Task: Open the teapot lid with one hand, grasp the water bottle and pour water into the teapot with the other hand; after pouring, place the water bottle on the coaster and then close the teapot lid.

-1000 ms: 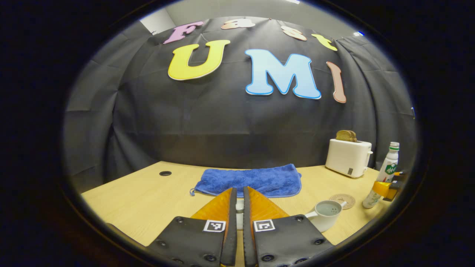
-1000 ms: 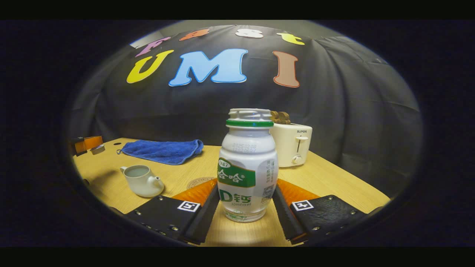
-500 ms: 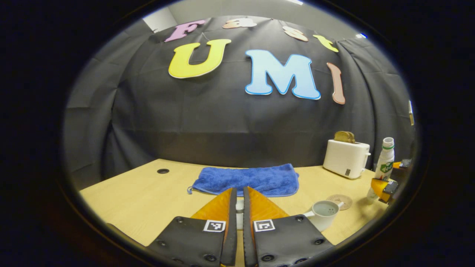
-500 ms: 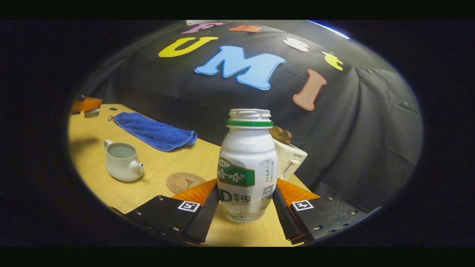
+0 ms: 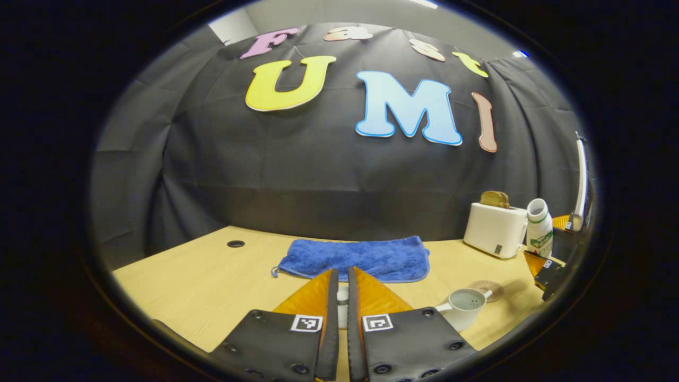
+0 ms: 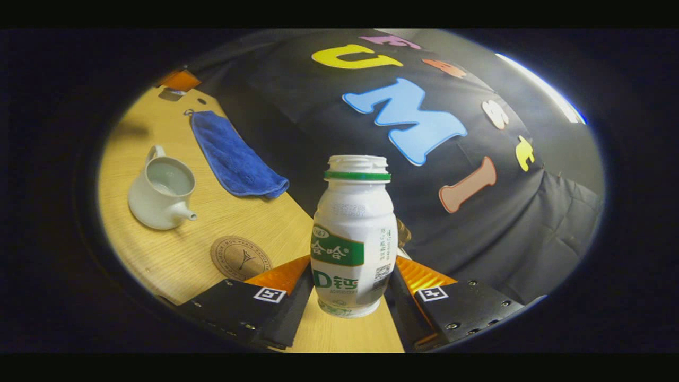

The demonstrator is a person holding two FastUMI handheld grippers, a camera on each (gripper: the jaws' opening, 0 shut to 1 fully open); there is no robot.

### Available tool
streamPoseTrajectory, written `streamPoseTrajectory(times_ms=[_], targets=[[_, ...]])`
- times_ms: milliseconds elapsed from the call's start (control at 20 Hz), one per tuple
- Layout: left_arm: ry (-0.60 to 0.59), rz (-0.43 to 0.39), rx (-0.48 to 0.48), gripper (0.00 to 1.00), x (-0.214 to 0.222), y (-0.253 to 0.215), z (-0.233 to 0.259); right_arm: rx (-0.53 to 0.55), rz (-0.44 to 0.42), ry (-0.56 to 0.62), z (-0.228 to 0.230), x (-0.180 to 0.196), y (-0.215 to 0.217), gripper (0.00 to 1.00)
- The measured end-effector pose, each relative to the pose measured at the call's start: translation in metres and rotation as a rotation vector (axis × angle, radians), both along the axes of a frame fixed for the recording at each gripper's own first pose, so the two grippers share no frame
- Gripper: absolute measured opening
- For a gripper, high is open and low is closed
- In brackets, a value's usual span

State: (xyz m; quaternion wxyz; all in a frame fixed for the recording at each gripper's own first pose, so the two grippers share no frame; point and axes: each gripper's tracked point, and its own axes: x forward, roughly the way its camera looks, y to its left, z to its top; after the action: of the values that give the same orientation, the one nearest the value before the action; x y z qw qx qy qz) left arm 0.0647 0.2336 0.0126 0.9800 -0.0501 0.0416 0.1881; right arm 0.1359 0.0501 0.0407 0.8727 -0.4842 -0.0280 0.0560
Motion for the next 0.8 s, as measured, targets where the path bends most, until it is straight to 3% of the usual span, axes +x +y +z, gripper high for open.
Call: streamPoseTrajectory(times_ms=[100,800], targets=[[-0.001,-0.001,-0.004,0.17,-0.001,0.001,0.000,-0.072,0.016,-0.025,0.003,-0.001,0.007,0.75],[-0.009,0.011,-0.025,0.17,-0.004,0.008,-0.001,-0.455,0.077,-0.135,-0.004,0.000,0.042,0.75]])
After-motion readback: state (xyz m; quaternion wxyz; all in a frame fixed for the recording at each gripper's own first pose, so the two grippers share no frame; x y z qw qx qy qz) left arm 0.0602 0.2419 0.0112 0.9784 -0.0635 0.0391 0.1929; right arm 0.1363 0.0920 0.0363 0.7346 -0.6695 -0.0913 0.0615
